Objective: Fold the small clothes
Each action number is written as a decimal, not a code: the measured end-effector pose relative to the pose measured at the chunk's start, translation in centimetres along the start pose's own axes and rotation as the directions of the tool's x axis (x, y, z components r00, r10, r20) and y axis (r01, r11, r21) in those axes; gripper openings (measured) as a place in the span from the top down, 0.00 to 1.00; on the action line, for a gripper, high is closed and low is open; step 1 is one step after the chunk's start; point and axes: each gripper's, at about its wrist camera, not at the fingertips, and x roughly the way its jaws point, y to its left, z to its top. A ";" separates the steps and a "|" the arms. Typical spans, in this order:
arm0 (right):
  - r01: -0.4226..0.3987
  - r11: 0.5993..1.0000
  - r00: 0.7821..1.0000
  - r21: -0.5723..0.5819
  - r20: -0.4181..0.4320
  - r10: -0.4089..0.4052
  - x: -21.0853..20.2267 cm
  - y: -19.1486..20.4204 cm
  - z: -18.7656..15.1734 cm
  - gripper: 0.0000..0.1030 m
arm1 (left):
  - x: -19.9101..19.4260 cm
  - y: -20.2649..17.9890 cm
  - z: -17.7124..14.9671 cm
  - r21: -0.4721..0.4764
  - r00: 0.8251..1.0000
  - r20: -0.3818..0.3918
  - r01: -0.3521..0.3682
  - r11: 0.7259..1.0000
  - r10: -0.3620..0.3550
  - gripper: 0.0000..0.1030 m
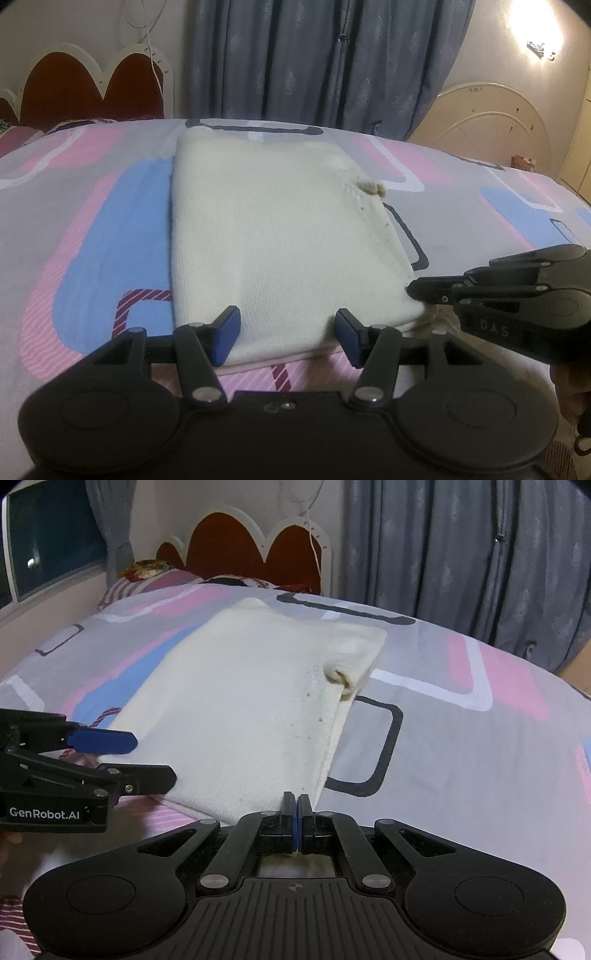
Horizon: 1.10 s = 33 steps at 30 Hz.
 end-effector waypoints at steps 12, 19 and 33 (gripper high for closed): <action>0.016 1.000 1.000 -0.009 -0.009 -0.016 -0.4 -0.4 0.0 1.00 | -1.2 -1.0 0.0 0.002 0.998 -0.006 -0.058 0.998 0.058 0.46; -0.030 0.998 1.000 0.057 -0.001 0.030 -5.8 -0.1 -2.3 1.00 | -6.8 -1.9 -3.5 -0.056 0.995 0.003 -0.101 0.993 0.101 0.46; 0.025 0.995 0.980 0.097 0.195 -0.044 -24.3 2.9 -7.7 0.52 | -24.1 -8.5 -6.7 -0.025 0.956 0.218 -0.194 0.981 0.194 1.00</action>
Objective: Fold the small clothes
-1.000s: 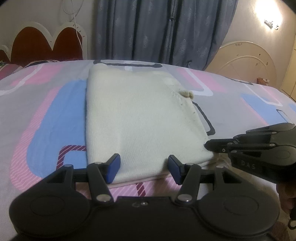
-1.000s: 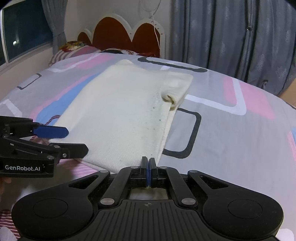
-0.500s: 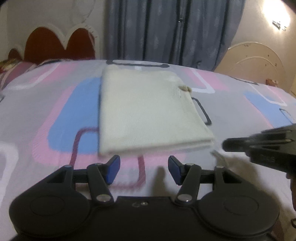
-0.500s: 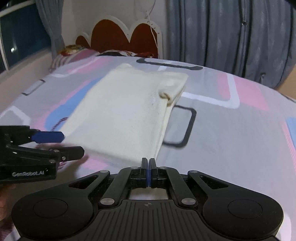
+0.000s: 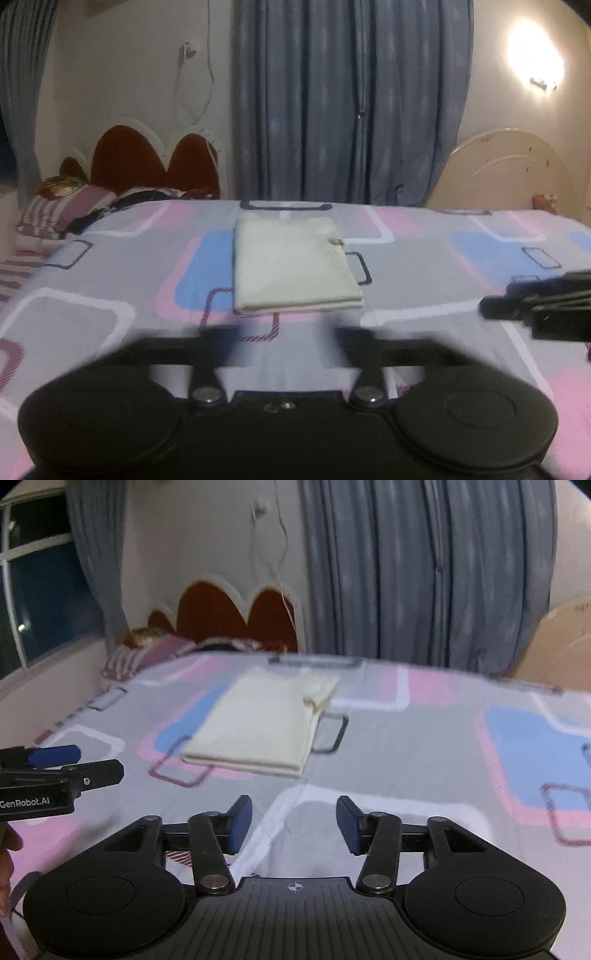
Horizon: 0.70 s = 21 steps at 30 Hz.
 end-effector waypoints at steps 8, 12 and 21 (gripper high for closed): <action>0.058 0.997 0.982 0.053 0.174 -0.067 -9.8 2.4 -0.7 0.04 | -8.7 -2.8 0.2 0.047 0.985 0.170 -0.037 0.998 0.028 0.00; 0.081 0.997 0.968 -0.004 0.237 -0.078 -13.0 4.6 -0.6 0.00 | -10.8 -2.9 0.8 0.011 0.984 0.180 -0.006 1.000 0.004 0.00; 0.162 0.987 0.963 -0.017 0.219 -0.154 -15.3 7.0 -1.1 0.00 | -13.6 -2.6 -0.1 -0.030 0.985 0.171 -0.014 0.999 0.019 0.00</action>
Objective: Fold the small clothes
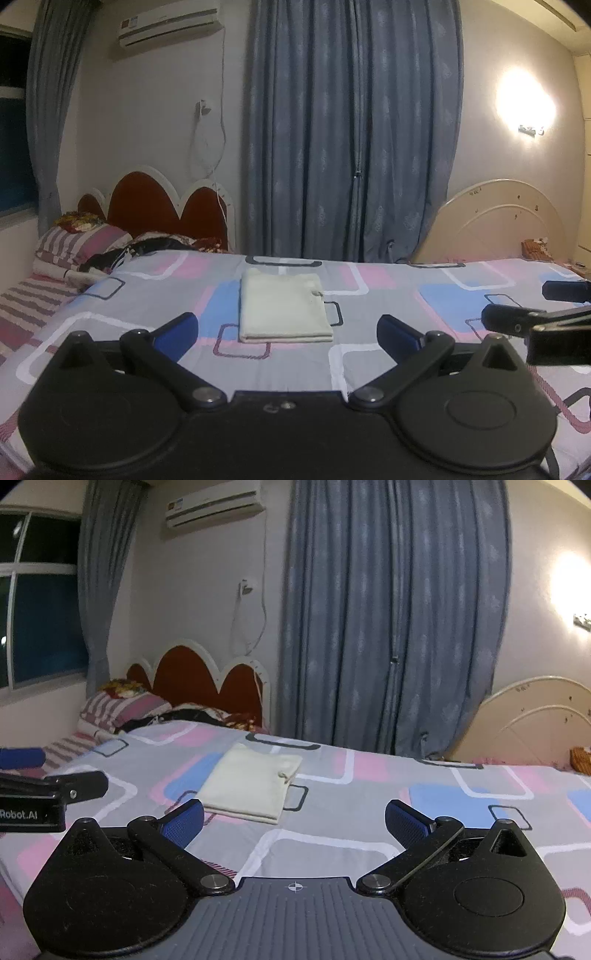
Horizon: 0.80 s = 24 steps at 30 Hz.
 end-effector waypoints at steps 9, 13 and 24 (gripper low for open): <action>-0.010 1.000 1.000 -0.006 0.000 0.010 -2.2 1.1 -0.2 0.00 | -1.4 0.5 -0.5 0.004 1.000 -0.001 0.011 1.000 -0.011 0.00; -0.016 1.000 1.000 -0.013 -0.002 0.016 -2.5 1.4 -0.6 0.00 | -1.5 0.5 -0.5 0.008 1.000 -0.001 0.010 1.000 -0.010 0.00; -0.013 1.000 1.000 -0.009 -0.002 0.013 -2.9 1.2 -0.6 0.00 | -2.4 0.8 -0.9 0.017 1.000 0.003 0.010 1.000 -0.010 0.00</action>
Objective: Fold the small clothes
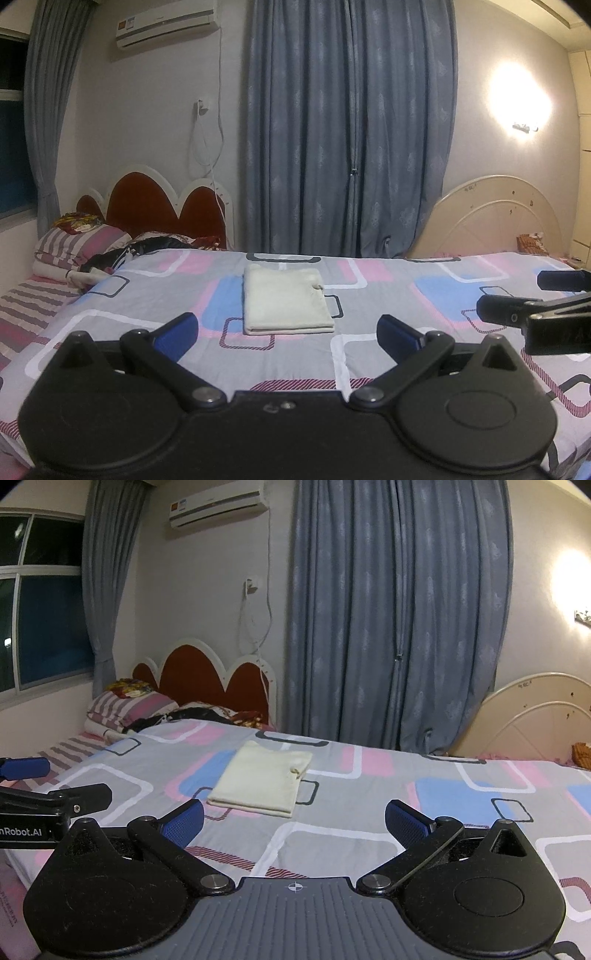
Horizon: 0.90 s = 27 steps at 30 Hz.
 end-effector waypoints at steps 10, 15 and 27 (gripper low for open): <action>0.001 1.000 1.000 0.003 0.001 -0.001 0.0 -0.3 0.0 0.00 | 0.0 -0.1 0.3 0.014 1.000 0.000 0.008 1.000 -0.008 0.00; 0.003 1.000 1.000 0.006 -0.001 -0.003 -0.1 -0.7 -0.2 0.00 | 0.2 -0.2 0.4 0.021 1.000 -0.002 0.009 1.000 -0.009 0.00; 0.008 1.000 1.000 0.006 0.008 -0.008 -0.7 -2.0 -0.3 0.00 | 0.3 -0.3 0.3 0.024 1.000 0.004 0.010 1.000 -0.010 0.00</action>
